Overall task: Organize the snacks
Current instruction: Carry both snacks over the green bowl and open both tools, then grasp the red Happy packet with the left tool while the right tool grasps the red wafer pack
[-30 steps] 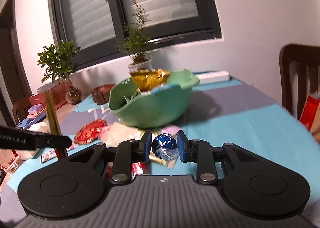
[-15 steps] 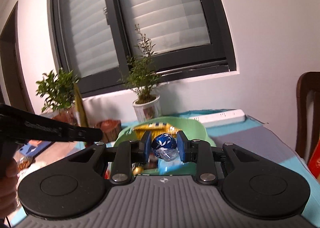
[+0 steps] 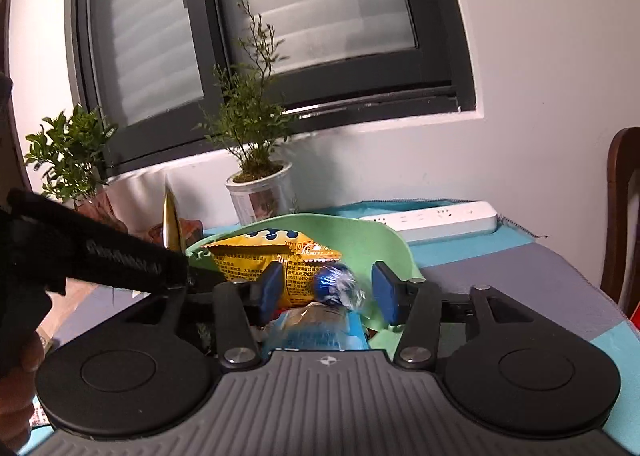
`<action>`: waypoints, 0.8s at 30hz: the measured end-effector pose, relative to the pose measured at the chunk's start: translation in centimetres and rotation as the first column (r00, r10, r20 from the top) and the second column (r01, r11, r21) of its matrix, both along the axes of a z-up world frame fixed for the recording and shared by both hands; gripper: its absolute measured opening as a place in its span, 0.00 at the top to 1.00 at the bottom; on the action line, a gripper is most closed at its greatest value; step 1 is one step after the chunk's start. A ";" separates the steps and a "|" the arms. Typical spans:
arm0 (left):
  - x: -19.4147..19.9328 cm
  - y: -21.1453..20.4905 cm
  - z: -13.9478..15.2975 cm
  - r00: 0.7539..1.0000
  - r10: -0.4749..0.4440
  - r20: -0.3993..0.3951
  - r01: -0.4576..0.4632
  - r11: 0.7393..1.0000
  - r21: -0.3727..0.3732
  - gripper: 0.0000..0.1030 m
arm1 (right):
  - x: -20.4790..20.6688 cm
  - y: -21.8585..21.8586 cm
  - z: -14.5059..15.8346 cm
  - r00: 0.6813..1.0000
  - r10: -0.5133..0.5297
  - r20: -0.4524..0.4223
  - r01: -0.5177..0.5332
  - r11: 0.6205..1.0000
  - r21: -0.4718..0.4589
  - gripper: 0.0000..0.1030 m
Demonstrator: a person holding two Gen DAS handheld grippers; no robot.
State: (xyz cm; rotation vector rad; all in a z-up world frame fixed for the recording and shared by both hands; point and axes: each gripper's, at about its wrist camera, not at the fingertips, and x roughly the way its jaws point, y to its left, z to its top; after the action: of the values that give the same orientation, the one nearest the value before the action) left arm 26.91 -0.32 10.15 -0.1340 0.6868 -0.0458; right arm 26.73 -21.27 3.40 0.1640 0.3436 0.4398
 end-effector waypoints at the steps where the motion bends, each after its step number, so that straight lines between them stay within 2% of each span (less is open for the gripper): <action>1: -0.9 0.3 0.3 1.000 -0.004 0.014 0.004 1.000 -0.009 0.00 | -0.7 -0.4 0.2 1.000 0.000 0.008 0.000 1.000 0.013 0.25; 6: -6.2 1.8 0.6 0.998 -0.018 0.064 0.022 0.998 -0.064 0.00 | -5.2 -2.1 0.6 0.999 0.003 0.042 -0.005 0.999 0.054 0.22; 9: -9.7 2.5 -0.6 0.998 -0.015 0.065 0.018 0.998 -0.056 0.00 | -8.3 -2.4 -0.4 0.999 0.021 0.033 -0.023 0.998 0.054 0.21; 12: -12.3 3.1 -2.7 0.999 -0.005 0.033 0.006 0.999 -0.044 0.00 | -10.5 -1.4 -2.2 0.997 0.069 -0.020 -0.069 0.998 -0.007 0.21; 14: -13.5 3.4 -4.1 1.000 0.005 0.002 -0.004 0.999 -0.039 0.00 | -11.3 0.1 -3.7 0.992 0.097 -0.075 -0.103 0.991 -0.084 0.22; 17: -14.9 3.8 -6.0 0.999 0.018 -0.037 -0.019 0.999 -0.043 0.00 | -11.7 2.4 -5.7 0.989 0.082 -0.120 -0.105 0.973 -0.205 0.28; 19: -15.4 4.0 -7.1 0.998 0.023 -0.063 -0.026 0.998 -0.056 0.00 | -11.3 3.1 -6.6 0.985 0.076 -0.153 -0.110 0.968 -0.224 0.38; 24: -16.1 4.2 -8.5 0.995 0.023 -0.101 -0.031 0.996 -0.080 0.00 | -10.9 3.9 -7.3 0.985 0.067 -0.160 -0.104 0.967 -0.232 0.38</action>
State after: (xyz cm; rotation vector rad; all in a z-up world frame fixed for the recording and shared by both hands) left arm 10.82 3.86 1.69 -0.2247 0.7829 -0.0415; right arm 15.85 -17.39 -3.92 -0.0542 0.5508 0.4687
